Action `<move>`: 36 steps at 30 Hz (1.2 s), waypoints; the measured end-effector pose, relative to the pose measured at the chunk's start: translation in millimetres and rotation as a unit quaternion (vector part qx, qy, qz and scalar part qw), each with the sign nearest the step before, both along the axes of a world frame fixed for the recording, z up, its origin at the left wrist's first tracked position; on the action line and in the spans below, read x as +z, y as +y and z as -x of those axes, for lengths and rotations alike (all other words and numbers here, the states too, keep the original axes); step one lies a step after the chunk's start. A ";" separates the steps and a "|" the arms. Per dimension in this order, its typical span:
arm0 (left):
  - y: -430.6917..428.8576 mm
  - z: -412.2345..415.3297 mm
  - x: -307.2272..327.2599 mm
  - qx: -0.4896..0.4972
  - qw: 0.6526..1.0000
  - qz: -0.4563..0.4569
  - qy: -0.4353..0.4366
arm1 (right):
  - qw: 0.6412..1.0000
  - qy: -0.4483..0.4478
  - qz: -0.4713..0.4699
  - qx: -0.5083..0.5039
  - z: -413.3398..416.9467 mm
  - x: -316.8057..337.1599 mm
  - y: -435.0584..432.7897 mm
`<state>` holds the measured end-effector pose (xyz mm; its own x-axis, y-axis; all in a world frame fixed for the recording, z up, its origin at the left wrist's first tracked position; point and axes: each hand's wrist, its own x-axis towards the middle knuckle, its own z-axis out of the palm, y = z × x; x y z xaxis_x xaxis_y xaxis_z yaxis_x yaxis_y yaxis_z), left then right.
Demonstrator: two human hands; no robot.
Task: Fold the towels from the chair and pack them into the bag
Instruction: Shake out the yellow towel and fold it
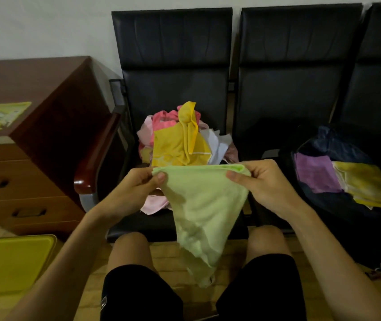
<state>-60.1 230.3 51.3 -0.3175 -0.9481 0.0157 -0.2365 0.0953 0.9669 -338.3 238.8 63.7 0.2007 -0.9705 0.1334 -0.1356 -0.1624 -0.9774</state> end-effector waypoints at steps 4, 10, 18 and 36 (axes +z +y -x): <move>7.4 1.2 0.1 0.038 0.999 0.018 0.017 | 0.998 0.053 0.046 0.010 -13.3 7.3 9.0; 13.1 2.1 9.9 0.053 0.995 0.060 0.052 | 0.999 0.034 0.029 -0.023 -10.1 10.0 11.7; 14.2 35.6 20.7 0.066 0.984 0.072 0.147 | 0.992 -0.112 -0.042 -0.047 -0.5 14.8 12.5; -8.7 87.4 26.0 0.238 0.944 -0.049 0.222 | 0.958 -0.084 -0.261 0.085 -28.1 -70.4 55.1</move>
<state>-147.5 221.6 77.3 0.1623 -0.9856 -0.0480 0.2013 -0.0146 0.9794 -310.2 294.0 -6.7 0.3795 -0.8691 -0.3172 0.0158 0.3489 -0.9370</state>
